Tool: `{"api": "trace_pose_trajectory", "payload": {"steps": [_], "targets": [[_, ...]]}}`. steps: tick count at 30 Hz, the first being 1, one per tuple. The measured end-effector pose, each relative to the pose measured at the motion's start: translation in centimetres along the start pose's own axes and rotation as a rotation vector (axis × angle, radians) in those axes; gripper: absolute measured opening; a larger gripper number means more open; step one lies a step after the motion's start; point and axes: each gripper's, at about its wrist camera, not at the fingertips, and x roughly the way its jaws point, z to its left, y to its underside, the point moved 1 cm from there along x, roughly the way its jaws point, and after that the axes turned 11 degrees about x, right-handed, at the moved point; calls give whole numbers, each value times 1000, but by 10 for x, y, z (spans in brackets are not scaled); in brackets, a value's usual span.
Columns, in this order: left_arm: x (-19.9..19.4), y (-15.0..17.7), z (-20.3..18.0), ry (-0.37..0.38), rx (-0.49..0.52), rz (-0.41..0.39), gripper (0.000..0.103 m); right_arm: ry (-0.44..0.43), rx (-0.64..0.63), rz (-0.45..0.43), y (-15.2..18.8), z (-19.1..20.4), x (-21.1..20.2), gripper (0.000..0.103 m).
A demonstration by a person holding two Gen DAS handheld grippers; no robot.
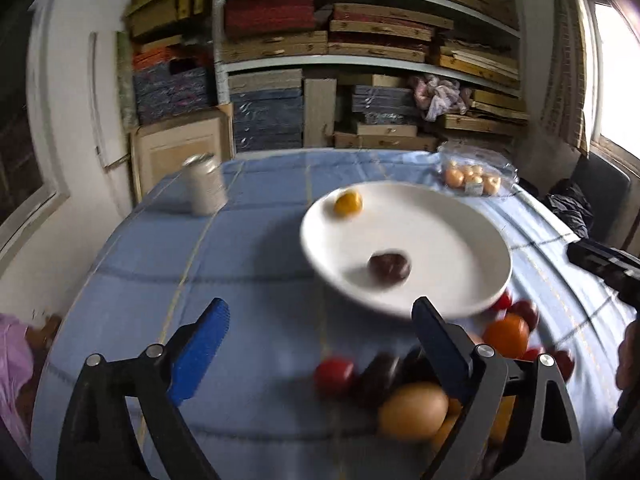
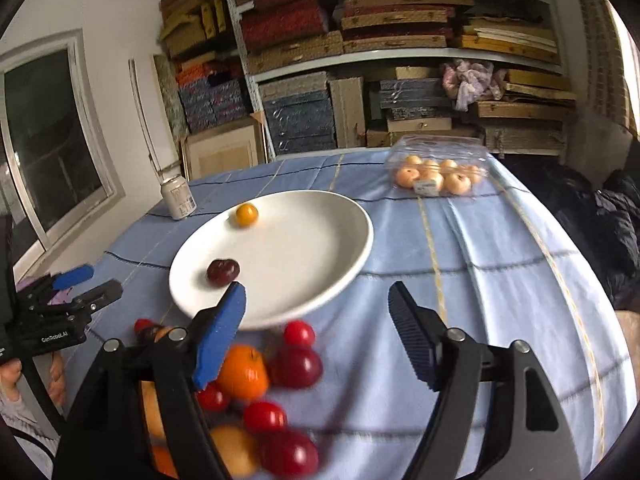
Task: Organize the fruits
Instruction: 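Grasp the orange with the right gripper while the left grasps a dark plum, place both on the plate, then grasp the red tomato with the left gripper and lift it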
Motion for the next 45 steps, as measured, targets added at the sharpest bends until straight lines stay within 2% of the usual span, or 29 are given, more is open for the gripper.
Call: {"api": "trace_pose_trajectory", "payload": {"steps": [5,7,10,13,19,22,27,33,35,40,44,45], "targets": [[-13,30,10,-14,-16,30,93,-11,60,-40,28,-20,-40,82],[-16,36,14,-23,-16,26,93,-4,72,-45,37,-26,-48,83],[-16,38,19,-48,-23,15,93,18,62,-41,43,-27,-49,83],[-12,38,20,-26,-27,10,93,27,52,-34,45,-25,-46,84],[7,33,-3,-45,93,32,93,30,48,-34,46,-25,-46,88],[19,33,-11,-19,136,76,94,26,45,-22,45,-22,-43,88],[25,31,0,-1,87,80,95,18,30,-14,46,-17,-41,90],[30,28,15,-20,35,90,95,17,23,-12,49,-14,-42,91],[39,30,14,-4,41,130,94,16,23,-9,49,-13,-43,91],[35,30,4,-12,88,117,94,15,23,-9,50,-12,-43,91],[51,38,15,8,48,222,95,17,21,-7,50,-12,-43,91],[51,39,18,-6,42,226,95,17,21,-7,50,-12,-43,91]]}}
